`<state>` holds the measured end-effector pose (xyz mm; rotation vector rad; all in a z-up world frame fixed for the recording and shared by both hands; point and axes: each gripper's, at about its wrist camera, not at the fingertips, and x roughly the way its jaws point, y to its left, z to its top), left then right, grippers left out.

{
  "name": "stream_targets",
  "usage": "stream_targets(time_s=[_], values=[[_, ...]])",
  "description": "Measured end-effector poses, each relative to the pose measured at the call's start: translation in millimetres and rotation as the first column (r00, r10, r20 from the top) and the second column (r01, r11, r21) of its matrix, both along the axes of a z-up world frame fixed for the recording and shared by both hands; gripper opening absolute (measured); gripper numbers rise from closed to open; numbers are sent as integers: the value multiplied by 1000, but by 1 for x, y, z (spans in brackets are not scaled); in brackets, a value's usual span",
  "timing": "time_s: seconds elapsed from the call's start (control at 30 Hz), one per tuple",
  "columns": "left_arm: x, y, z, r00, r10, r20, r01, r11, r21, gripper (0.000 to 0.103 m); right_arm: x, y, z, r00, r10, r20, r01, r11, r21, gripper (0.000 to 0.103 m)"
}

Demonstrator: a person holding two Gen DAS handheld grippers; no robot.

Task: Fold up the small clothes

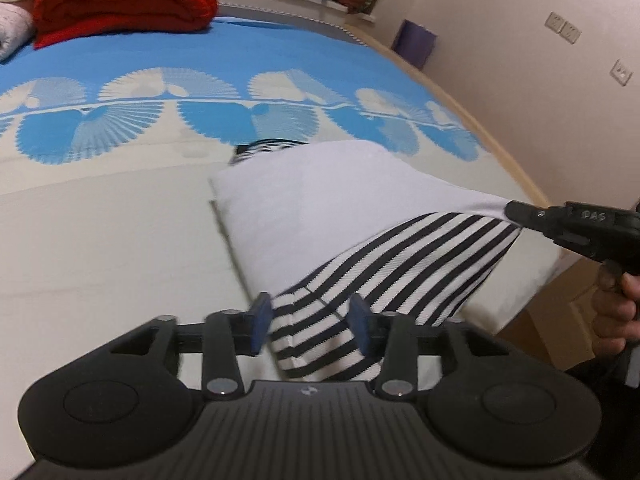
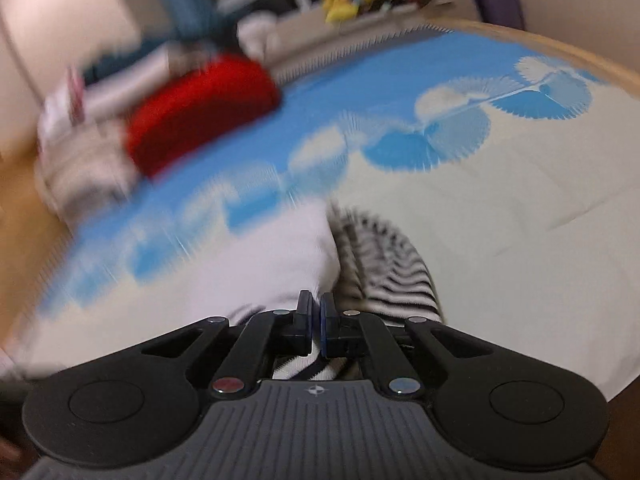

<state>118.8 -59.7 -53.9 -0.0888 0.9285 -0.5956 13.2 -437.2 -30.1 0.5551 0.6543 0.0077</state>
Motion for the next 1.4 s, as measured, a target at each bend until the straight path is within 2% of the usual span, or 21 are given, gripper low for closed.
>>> stream_targets(time_s=[0.07, 0.17, 0.23, 0.3, 0.33, 0.37, 0.43, 0.5, 0.6, 0.7, 0.73, 0.77, 0.8, 0.83, 0.9, 0.97, 1.0, 1.07, 1.2, 1.33, 1.4], values=[[0, -7, -2, 1000, -20, -11, 19, 999, -26, 55, -11, -15, -2, 999, -21, -30, 22, 999, 31, 2], [3, -23, -14, 998, -37, -42, 37, 999, -10, 55, -10, -29, -39, 969, -62, -240, 75, 996, 46, 2], [6, -35, -29, 995, -47, -89, 52, 998, 46, 55, -3, -28, -60, 948, -57, -312, 72, 997, 37, 2], [8, -46, -51, 988, -49, -143, 72, 985, 159, 58, 5, -18, -74, 933, -31, -360, 30, 1000, -7, 2], [9, -48, -58, 987, -40, -158, 71, 979, 191, 64, 8, -12, -79, 925, -18, -379, 4, 999, -37, 2], [10, -48, -60, 986, -28, -164, 59, 980, 189, 66, 11, -7, -82, 920, -6, -393, -17, 998, -56, 2], [13, -47, -59, 983, -20, -180, 52, 984, 172, 66, 14, -4, -80, 920, -23, -392, -9, 997, -78, 1], [14, -44, -58, 982, -15, -190, 47, 985, 164, 65, 16, -9, -75, 927, -77, -367, 48, 995, -87, 2], [19, -37, -53, 978, 9, -207, 20, 991, 135, 65, 10, -12, -58, 941, -191, -281, 145, 974, -176, 7], [28, -25, -40, 977, 58, -206, -44, 997, 70, 65, 1, -9, -35, 986, -138, -93, 130, 987, -93, 10], [33, -21, -36, 976, 79, -201, -70, 996, 52, 66, 1, -3, -30, 995, -89, -48, 84, 993, -81, 14], [38, -17, -31, 976, 101, -195, -95, 995, 38, 66, 3, 5, -28, 999, -32, -28, 30, 997, -78, 28], [44, -14, -28, 974, 117, -191, -114, 993, 29, 66, 5, 13, -29, 999, 20, -32, -23, 997, -79, 42], [51, -12, -27, 973, 132, -190, -131, 991, 22, 66, 10, 22, -35, 995, 73, -61, -79, 993, -88, 45], [69, -9, -27, 967, 164, -194, -166, 986, 5, 67, 21, 41, -54, 972, 163, -172, -187, 973, -137, 46], [89, -7, -33, 958, 191, -215, -200, 980, -17, 68, 31, 58, -75, 937, 168, -308, -250, 936, -249, 46], [101, -6, -37, 950, 203, -236, -216, 976, -30, 69, 34, 62, -82, 926, 155, -343, -257, 926, -276, 47], [120, -5, -50, 929, 221, -296, -250, 966, -61, 72, 37, 60, -82, 925, 140, -353, -239, 937, -255, 47], [148, -5, -87, 867, 232, -440, -327, 933, -153, 79, 40, 59, -84, 920, 139, -367, -237, 942, -237, 47], [161, -10, -108, 840, 223, -495, -362, 909, -205, 80, 38, 56, -89, 916, 139, -375, -234, 947, -220, 47], [163, -14, -114, 830, 202, -520, -360, 906, -223, 73, 38, 56, -88, 914, 136, -381, -228, 951, -207, 46]])
